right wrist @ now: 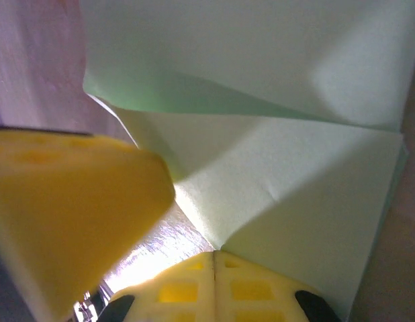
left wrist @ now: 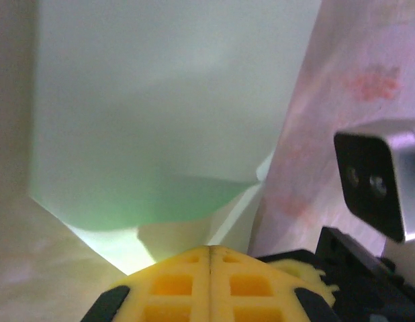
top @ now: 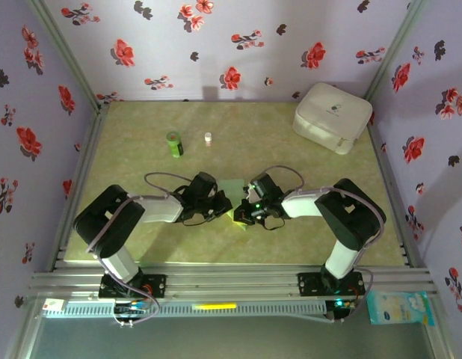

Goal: Fold a paper plane with a square sheet of paper (pick it up from the middle)
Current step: Fold the paper at the center of the table.

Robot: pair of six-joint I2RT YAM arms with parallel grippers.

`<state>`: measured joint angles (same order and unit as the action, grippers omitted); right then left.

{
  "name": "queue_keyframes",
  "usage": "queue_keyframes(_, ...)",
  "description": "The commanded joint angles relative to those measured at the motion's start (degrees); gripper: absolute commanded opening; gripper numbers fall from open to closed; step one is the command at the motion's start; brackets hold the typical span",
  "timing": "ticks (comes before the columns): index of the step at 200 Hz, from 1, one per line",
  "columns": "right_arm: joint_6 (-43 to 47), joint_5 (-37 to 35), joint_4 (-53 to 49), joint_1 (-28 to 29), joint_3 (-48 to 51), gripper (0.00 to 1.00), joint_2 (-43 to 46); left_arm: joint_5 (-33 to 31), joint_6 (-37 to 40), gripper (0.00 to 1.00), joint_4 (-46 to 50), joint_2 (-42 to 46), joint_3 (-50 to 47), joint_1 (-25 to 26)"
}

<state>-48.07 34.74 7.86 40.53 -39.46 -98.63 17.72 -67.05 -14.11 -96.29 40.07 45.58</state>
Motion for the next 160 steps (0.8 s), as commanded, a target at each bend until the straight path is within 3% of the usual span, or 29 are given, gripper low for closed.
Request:
queue_keyframes(1, -0.2, -2.3, -3.8, -0.2, 1.2, 0.00, -1.5, -0.6, -0.7, 0.00, 1.5, -1.8, 1.1, 0.9)
queue_keyframes(46, 0.3, -2.6, -4.7, -0.2, 1.5, 0.00, -1.5, -2.9, -0.8, 0.00, 4.4, -3.6, 0.2, -0.5)
queue_keyframes(160, 2.3, -3.5, -7.6, -0.2, 1.4, 0.00, -1.8, -0.2, 6.9, 0.00, 6.4, -4.7, -0.1, -12.3)
